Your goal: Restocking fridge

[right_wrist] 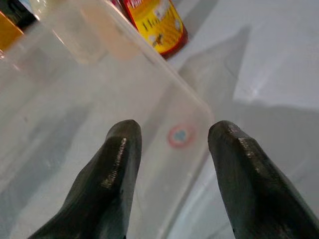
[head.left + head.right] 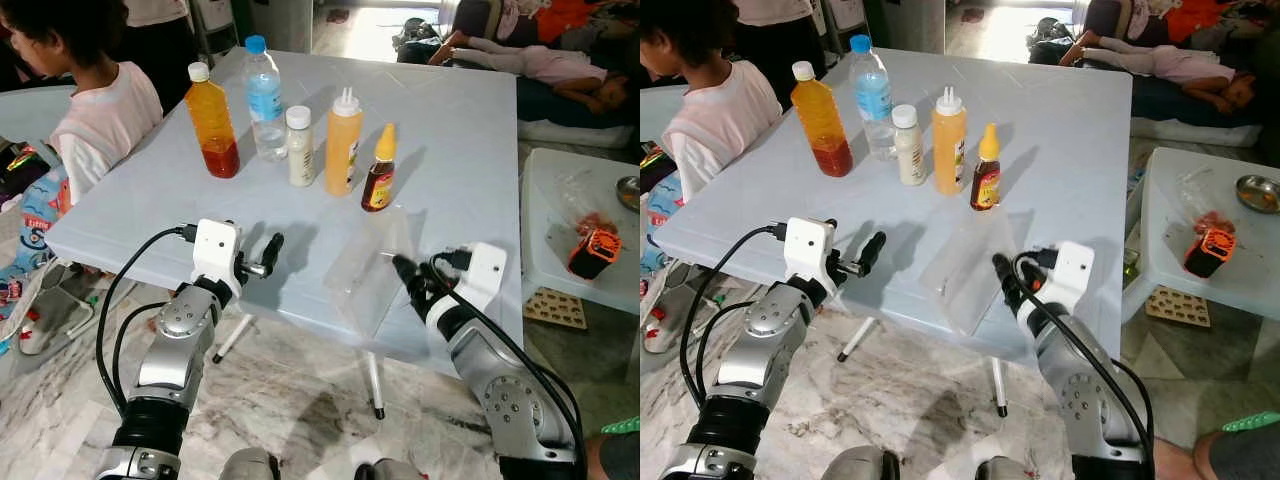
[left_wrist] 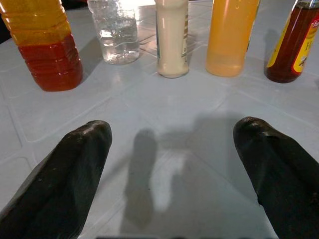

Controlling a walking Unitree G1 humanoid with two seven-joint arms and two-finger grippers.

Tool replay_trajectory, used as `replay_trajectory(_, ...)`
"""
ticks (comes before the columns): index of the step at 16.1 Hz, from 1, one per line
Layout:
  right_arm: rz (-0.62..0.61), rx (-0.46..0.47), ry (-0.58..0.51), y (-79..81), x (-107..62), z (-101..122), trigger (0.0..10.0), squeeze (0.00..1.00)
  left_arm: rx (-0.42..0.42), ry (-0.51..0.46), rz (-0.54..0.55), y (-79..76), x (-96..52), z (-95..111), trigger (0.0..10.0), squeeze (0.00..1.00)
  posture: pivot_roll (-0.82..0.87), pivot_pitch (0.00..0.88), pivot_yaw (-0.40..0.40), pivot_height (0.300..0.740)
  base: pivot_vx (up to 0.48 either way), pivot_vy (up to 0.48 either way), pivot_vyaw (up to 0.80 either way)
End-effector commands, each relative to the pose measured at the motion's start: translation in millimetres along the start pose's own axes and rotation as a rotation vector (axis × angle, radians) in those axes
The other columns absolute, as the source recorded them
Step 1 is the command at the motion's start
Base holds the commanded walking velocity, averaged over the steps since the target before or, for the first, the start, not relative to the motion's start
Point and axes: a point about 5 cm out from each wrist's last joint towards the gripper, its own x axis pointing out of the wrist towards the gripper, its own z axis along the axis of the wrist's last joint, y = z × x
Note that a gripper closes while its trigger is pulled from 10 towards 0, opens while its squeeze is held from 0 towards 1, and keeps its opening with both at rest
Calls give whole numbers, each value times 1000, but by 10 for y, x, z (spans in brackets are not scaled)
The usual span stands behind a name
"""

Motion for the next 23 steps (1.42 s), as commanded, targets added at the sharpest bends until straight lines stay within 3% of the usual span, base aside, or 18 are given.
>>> replay_trajectory(1,31,-10,-35,75,25,60,10000,1000,19,-12,-5,2,24,40,10000,0,48,8,49,740,0,0,0)
replay_trajectory(4,48,-25,-73,105,118,159,10000,1000,19,-13,-7,-7,29,43,10000,0,47,7,52,740,0,0,0)
replay_trajectory(7,99,-52,-115,232,300,324,10000,1000,19,-13,-5,-9,36,45,10000,0,50,7,49,740,0,0,0)
replay_trajectory(11,155,-78,-65,356,508,304,10000,1000,18,-13,4,-5,32,44,10000,0,55,7,45,740,0,0,0)
replay_trajectory(14,131,-113,-57,302,592,280,10000,1000,18,-11,11,-2,15,32,10000,0,63,10,37,740,0,0,0)
replay_trajectory(16,125,-169,-115,288,581,345,10000,1000,16,-9,15,0,7,26,10000,0,60,12,36,740,0,0,0)
replay_trajectory(18,146,-162,-145,323,520,372,10000,1000,13,-8,15,-2,4,22,10000,0,53,14,35,740,0,0,0)
replay_trajectory(20,208,-138,-112,415,404,241,10000,1000,14,-8,19,37,-8,22,10000,0,51,13,32,740,0,0,0)
replay_trajectory(23,275,-113,-67,515,200,62,10000,1000,-16,-39,26,214,-68,86,10000,0,62,8,27,740,0,0,0)
